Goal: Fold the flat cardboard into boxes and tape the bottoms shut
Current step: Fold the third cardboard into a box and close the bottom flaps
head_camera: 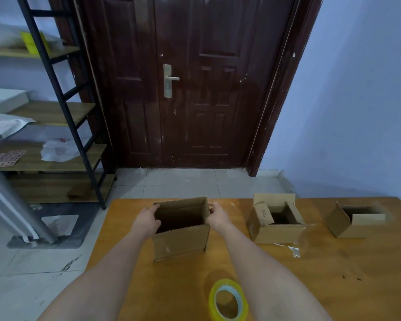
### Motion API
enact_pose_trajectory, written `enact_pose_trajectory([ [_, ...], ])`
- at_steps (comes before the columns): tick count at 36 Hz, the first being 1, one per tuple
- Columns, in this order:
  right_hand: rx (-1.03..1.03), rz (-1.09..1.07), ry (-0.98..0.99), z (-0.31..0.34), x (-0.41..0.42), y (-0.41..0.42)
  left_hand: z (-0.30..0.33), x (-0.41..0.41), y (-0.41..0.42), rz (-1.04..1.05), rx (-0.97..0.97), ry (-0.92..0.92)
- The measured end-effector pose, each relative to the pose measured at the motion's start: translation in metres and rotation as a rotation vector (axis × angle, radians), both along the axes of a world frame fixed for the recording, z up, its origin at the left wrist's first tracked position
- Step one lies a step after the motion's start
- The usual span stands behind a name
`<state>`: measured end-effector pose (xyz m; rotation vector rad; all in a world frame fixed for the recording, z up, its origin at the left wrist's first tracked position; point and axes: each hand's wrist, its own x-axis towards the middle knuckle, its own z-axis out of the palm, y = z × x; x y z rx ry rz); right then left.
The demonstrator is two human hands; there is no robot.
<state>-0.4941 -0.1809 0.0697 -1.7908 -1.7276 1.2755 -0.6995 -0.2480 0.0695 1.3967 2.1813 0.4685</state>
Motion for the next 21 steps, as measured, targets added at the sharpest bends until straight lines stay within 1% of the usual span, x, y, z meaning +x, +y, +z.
enact_pose_trajectory([
  [7,-0.011,0.144,-0.001,-0.001,-0.001,-0.004,0.003,0.004,0.007,-0.053,-0.039,-0.004],
  [12,-0.009,0.155,-0.004,0.0,-0.005,-0.004,0.001,0.011,0.003,-0.077,-0.013,-0.062],
  [16,-0.002,0.197,-0.042,0.0,-0.005,-0.003,-0.004,0.013,0.002,-0.042,0.032,-0.051],
  [18,-0.001,0.248,-0.093,0.0,-0.006,-0.003,-0.006,0.013,0.003,0.003,0.029,-0.063],
  [21,0.008,0.289,-0.173,-0.002,-0.007,-0.004,-0.007,0.011,0.003,0.017,0.021,-0.063],
])
